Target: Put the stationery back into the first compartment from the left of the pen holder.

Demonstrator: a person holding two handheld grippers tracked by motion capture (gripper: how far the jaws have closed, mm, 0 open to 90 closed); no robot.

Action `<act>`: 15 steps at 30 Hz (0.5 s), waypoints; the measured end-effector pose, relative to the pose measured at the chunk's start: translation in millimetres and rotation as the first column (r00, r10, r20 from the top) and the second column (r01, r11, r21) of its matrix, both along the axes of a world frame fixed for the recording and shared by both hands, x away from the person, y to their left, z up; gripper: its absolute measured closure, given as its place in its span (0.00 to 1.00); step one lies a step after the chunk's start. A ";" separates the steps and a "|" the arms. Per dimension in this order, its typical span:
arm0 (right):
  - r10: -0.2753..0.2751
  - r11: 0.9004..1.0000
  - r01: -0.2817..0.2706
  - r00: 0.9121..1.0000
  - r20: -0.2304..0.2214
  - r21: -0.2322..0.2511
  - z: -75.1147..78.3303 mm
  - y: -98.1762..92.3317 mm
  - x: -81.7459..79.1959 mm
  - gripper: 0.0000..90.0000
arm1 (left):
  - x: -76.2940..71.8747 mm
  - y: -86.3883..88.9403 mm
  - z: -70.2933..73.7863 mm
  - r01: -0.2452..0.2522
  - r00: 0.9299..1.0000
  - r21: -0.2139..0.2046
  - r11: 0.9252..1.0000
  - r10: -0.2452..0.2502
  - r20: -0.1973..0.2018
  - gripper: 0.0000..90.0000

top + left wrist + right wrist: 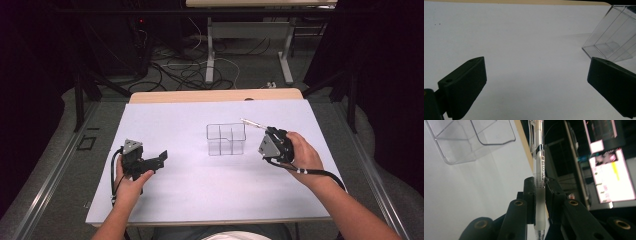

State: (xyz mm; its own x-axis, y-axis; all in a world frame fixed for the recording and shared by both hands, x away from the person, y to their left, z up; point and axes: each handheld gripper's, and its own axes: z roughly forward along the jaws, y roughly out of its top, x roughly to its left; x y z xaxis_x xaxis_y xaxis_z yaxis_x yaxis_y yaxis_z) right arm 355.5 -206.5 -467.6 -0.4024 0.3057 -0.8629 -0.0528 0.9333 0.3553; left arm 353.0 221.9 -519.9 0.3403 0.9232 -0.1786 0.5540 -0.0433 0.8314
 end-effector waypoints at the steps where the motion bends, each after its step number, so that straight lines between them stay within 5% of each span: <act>1: 0.029 1.000 -0.029 0.999 0.020 -0.004 -1.0 2.5 -1.2 0.89 | 0.1 -0.1 0.4 0.003 1.000 0.000 1.000 -0.003 0.005 0.02; 5: 0.102 0.990 -0.093 0.991 0.086 -0.104 -2.4 13.8 -9.5 0.89 | -0.3 -1.6 1.9 0.018 1.000 0.000 1.000 -0.018 0.004 0.02; 9: 0.192 0.968 -0.168 0.974 0.117 -0.187 -4.6 27.1 -18.8 0.89 | -0.7 -3.9 2.3 0.041 0.999 0.006 0.999 -0.041 0.000 0.02; 12: 0.250 0.948 -0.218 0.961 0.119 -0.234 -6.2 36.9 -26.3 0.89 | -1.4 -5.3 3.9 0.059 0.998 0.003 0.998 -0.059 0.003 0.02; 13: 0.279 0.934 -0.241 0.953 0.119 -0.263 -7.0 41.1 -29.2 0.89 | -1.7 -5.4 4.5 0.064 0.998 0.005 0.998 -0.064 0.004 0.02; 14: 0.322 0.910 -0.275 0.940 0.111 -0.310 -7.9 46.9 -32.4 0.89 | -1.8 -5.9 4.9 0.069 0.998 0.005 0.998 -0.069 0.008 0.02; 15: 0.322 0.910 -0.275 0.940 0.111 -0.310 -7.9 46.9 -32.4 0.89 | -2.2 -6.5 5.3 0.071 0.997 0.008 0.997 -0.071 0.006 0.02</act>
